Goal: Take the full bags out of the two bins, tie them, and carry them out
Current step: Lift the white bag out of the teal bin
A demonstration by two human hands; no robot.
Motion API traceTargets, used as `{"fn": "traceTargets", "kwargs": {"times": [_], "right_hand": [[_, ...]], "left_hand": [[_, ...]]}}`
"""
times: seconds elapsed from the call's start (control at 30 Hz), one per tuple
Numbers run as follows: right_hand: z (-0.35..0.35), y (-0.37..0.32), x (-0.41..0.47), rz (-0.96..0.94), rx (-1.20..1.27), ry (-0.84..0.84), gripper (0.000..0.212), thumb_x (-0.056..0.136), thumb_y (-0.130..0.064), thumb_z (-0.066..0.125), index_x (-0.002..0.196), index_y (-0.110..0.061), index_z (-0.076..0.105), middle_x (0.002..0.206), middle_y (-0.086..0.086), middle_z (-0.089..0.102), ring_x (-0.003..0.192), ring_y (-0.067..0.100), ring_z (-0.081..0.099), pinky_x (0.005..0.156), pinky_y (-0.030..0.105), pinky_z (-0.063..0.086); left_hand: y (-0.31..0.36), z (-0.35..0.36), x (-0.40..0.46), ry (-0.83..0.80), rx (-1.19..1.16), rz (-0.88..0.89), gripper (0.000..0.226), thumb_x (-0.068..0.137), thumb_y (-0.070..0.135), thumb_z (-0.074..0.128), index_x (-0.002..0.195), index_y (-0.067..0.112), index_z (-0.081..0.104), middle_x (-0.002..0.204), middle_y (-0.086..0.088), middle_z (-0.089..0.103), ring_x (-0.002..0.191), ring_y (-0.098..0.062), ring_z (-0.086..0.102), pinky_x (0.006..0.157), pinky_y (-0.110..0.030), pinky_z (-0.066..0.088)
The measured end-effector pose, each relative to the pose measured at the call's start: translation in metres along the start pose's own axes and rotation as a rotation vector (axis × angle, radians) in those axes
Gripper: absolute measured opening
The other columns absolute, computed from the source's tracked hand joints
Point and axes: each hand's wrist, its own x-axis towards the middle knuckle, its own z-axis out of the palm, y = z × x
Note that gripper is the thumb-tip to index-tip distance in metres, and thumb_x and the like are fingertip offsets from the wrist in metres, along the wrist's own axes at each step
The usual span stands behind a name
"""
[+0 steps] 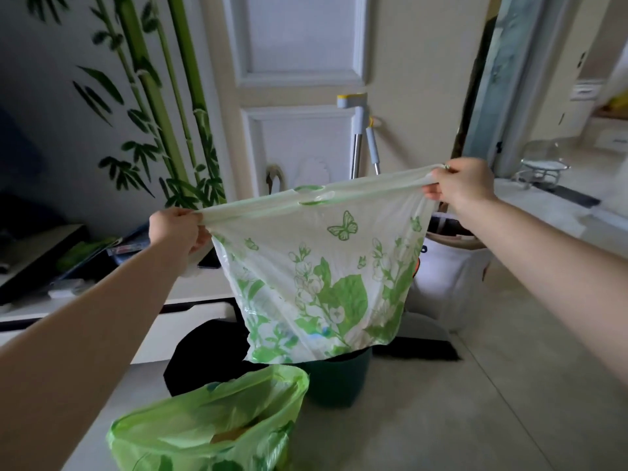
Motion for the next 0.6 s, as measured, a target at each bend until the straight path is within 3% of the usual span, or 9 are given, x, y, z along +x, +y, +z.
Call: {"fn": "traceTargets", "kwargs": {"times": [0.1,0.17,0.23,0.33,0.43,0.6], "right_hand": [[-0.024,0.004,-0.014,-0.013,-0.058,0.049,0.016,0.089,-0.006,0.053,0.077,-0.004,0.064,0.070,0.014,0.065,0.047,0.015,0.061,0.046,0.021,0.054],[-0.042,0.010,-0.023,0.001,-0.083,0.066,0.014,0.086,-0.006,0.055,0.083,-0.004,0.068,0.062,0.009,0.064,0.043,0.013,0.060,0.046,0.022,0.055],[-0.061,0.017,-0.034,0.021,-0.113,0.082,0.012,0.085,-0.008,0.056,0.080,-0.008,0.068,0.059,0.006,0.063,0.043,0.012,0.061,0.052,0.025,0.057],[-0.088,0.030,-0.050,0.058,-0.140,0.111,0.010,0.085,-0.009,0.059,0.079,-0.009,0.067,0.058,0.007,0.063,0.043,0.013,0.061,0.047,0.022,0.057],[-0.112,0.045,-0.063,0.082,-0.162,0.137,0.011,0.083,-0.007,0.061,0.074,-0.007,0.067,0.057,0.008,0.063,0.045,0.016,0.060,0.049,0.024,0.058],[-0.149,0.085,-0.073,0.166,-0.207,0.177,0.015,0.077,-0.012,0.061,0.063,-0.011,0.067,0.034,-0.011,0.057,0.032,0.002,0.056,0.042,0.017,0.052]], "left_hand": [[0.006,-0.001,-0.018,-0.027,0.038,0.010,0.011,0.091,0.010,0.054,0.097,0.007,0.063,0.067,-0.009,0.057,0.051,-0.021,0.048,0.043,-0.023,0.045],[0.008,-0.001,-0.034,-0.070,0.028,-0.016,0.006,0.091,0.009,0.054,0.091,0.008,0.060,0.064,-0.008,0.054,0.048,-0.019,0.044,0.035,-0.017,0.040],[0.005,0.000,-0.047,-0.105,0.036,-0.047,0.005,0.089,0.007,0.058,0.086,0.008,0.061,0.063,-0.008,0.055,0.045,-0.018,0.045,0.036,-0.018,0.040],[-0.002,0.002,-0.065,-0.168,0.022,-0.134,0.014,0.086,0.005,0.061,0.072,0.008,0.059,0.061,-0.008,0.056,0.039,-0.016,0.047,0.042,-0.023,0.045],[-0.011,0.010,-0.086,-0.244,0.055,-0.158,0.016,0.086,0.004,0.060,0.072,0.009,0.057,0.063,-0.008,0.056,0.050,-0.019,0.050,0.051,-0.028,0.047],[-0.036,0.028,-0.116,-0.372,0.121,-0.216,0.016,0.087,0.009,0.059,0.071,0.008,0.057,0.062,-0.007,0.054,0.051,-0.018,0.049,0.047,-0.023,0.045]]}}
